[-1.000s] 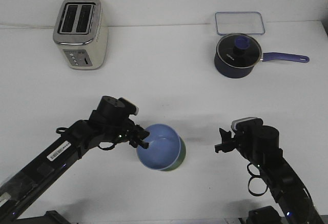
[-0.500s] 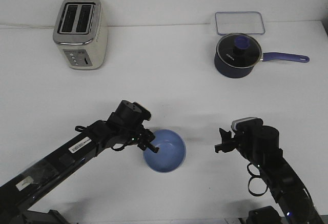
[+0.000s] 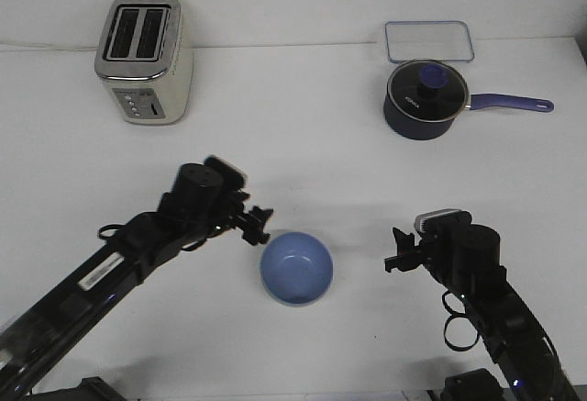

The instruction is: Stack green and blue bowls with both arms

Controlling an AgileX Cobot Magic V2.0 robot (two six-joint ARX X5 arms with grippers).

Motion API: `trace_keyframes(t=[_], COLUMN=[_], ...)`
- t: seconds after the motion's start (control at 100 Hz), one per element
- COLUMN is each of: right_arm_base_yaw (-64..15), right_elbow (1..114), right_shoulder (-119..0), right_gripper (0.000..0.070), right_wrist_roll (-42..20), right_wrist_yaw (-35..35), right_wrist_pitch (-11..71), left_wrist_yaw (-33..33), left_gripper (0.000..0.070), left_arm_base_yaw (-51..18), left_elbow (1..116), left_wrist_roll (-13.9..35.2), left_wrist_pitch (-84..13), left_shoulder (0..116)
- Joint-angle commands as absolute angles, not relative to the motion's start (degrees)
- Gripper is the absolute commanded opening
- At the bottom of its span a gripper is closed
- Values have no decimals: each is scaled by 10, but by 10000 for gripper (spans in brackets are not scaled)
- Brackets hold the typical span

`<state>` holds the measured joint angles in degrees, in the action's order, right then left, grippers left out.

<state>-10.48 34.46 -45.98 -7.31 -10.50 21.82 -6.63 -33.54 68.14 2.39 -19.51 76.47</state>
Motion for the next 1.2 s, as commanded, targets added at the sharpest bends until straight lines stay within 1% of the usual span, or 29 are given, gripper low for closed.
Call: trace_keyframes(t=[0.0, 0.09, 0.13, 0.15, 0.19, 0.26, 0.27, 0.3, 0.38, 0.52, 0.59, 0.68, 0.74, 0.89, 1.19], right_arm_base_yaw=[-106, -106, -106, -106, -106, -106, -106, -106, -106, -106, -106, -106, -106, -106, -106], right_elbow=[349, 349, 349, 349, 348, 346, 345, 342, 326, 270, 241, 214, 209, 209, 209], right_shoulder=[-461, -457, -454, -451, -442, -417, -412, -398, -350, -246, -199, -161, -153, -153, -153], right_gripper=[299, 292, 253, 223, 154, 0, 0, 0, 0, 0, 0, 0, 0, 0, 0], right_wrist_roll=[-77, -77, -77, -76, -75, -75, -74, -73, -70, -42, -43, -43, -43, -47, -47], right_wrist_yaw=[-105, -104, -103, -101, -91, -72, -69, -65, -57, -34, -27, -11, 0, 0, 0], right_wrist_pitch=[201, 190, 183, 180, 173, 158, 156, 148, 125, 71, 55, 47, 47, 25, 26], left_wrist_yaw=[-17, 22, 22, 22, 22, 22, 22, 22, 22, -2, -9, -8, -8, -8, -9], left_gripper=[399, 369, 363, 343, 246, 9, 0, 18, 14, 13, 12, 13, 13, 15, 15], left_arm_base_yaw=[-314, -266, -241, -228, -201, -154, -148, -127, -77, -6, 18, 38, 45, 47, 45], left_elbow=[697, 697, 697, 696, 691, 663, 658, 636, 556, 363, 278, 211, 194, 193, 193], left_wrist_roll=[2, -24, -31, -33, -36, -43, -44, -44, -45, -46, -30, 0, 11, 11, 11], left_wrist_pitch=[-170, -149, -150, -152, -158, -162, -161, -157, -113, 60, 132, 164, 158, 149, 151], left_shoulder=[723, 672, 653, 645, 629, 594, 589, 570, 511, 375, 314, 264, 249, 246, 242])
